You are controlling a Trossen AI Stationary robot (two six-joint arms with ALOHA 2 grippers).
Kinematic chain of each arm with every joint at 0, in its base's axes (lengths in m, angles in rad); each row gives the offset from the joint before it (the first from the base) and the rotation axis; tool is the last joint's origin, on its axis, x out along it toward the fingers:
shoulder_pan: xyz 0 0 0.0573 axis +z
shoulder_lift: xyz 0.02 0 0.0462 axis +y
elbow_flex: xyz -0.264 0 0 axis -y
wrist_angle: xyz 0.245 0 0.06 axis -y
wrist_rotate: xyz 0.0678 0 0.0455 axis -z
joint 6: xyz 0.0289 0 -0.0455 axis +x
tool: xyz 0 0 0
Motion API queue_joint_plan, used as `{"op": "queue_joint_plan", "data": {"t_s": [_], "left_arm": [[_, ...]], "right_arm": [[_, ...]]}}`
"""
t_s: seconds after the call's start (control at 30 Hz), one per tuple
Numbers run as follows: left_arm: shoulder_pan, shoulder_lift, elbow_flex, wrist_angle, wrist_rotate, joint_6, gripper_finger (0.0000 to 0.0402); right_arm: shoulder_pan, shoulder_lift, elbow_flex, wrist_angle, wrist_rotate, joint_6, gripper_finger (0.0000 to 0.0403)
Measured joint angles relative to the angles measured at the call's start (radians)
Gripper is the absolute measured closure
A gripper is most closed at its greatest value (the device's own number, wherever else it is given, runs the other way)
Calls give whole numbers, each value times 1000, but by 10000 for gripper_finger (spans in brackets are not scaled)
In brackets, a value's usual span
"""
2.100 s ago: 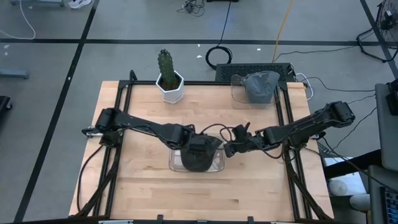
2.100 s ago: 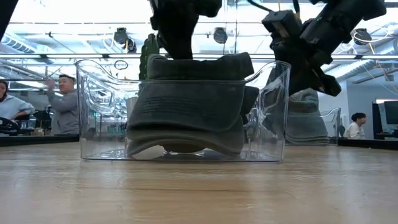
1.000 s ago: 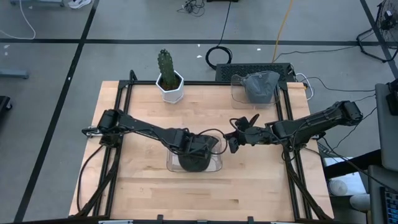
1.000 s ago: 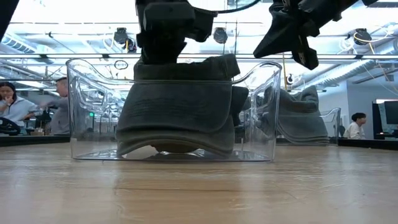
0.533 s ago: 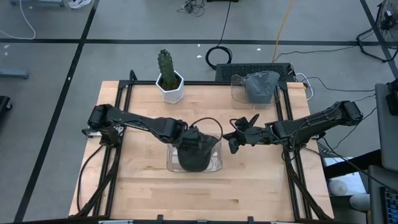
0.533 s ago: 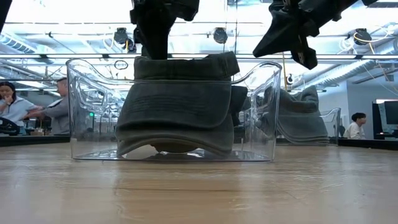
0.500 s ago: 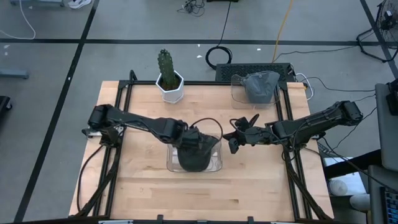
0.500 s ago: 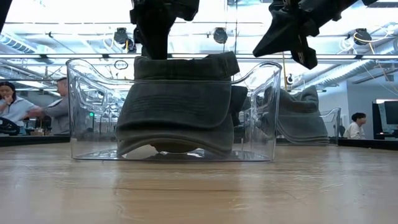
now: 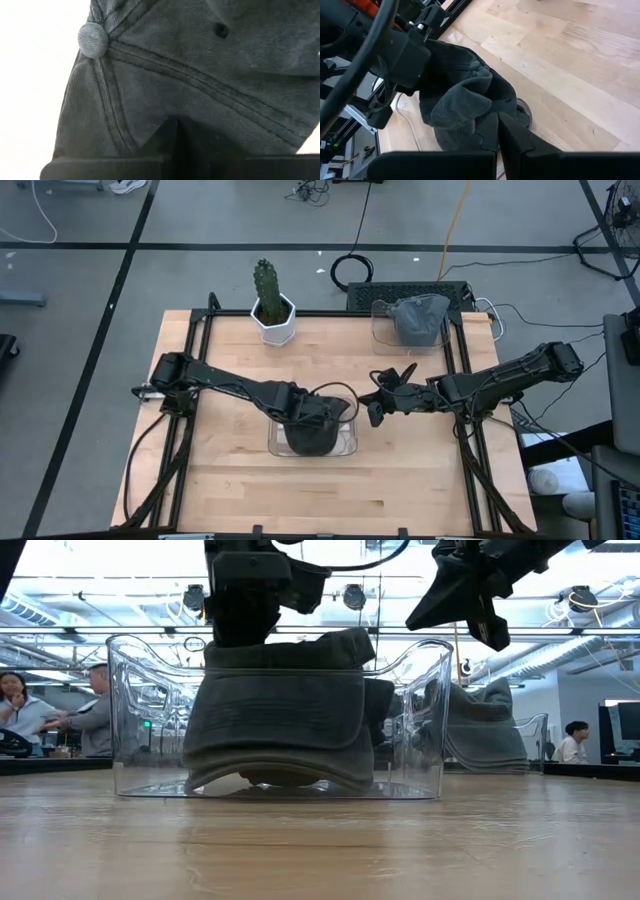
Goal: Pick & Place hat
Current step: Put the black cap into the bottom transparent bin, then adjust the gray cap in the top transparent bin
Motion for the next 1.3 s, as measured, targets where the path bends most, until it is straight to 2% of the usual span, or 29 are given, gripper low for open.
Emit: {"op": "queue_joint_plan", "data": {"t_s": [0.33, 0.63, 0.8, 0.97, 1.2, 1.3], "left_arm": [[13, -26, 56, -18, 17, 19, 366], [13, -61, 58, -29, 12, 23, 366], [14, -79, 57, -19, 9, 30, 366], [10, -149, 58, 1, -6, 88, 366], [1, -318, 58, 87, -84, 82, 366], [-6, -378, 58, 156, -111, 100, 366]], "right_arm": [[0, 0, 0, 2, 0, 12, 403], [1, 0, 0, 20, 0, 16, 403], [2, -18, -1, 70, -31, -86, 403], [3, -117, -1, 69, -41, -183, 403], [27, -314, 0, 3, 138, -237, 403], [45, -358, 0, -29, 165, -245, 403]]}}
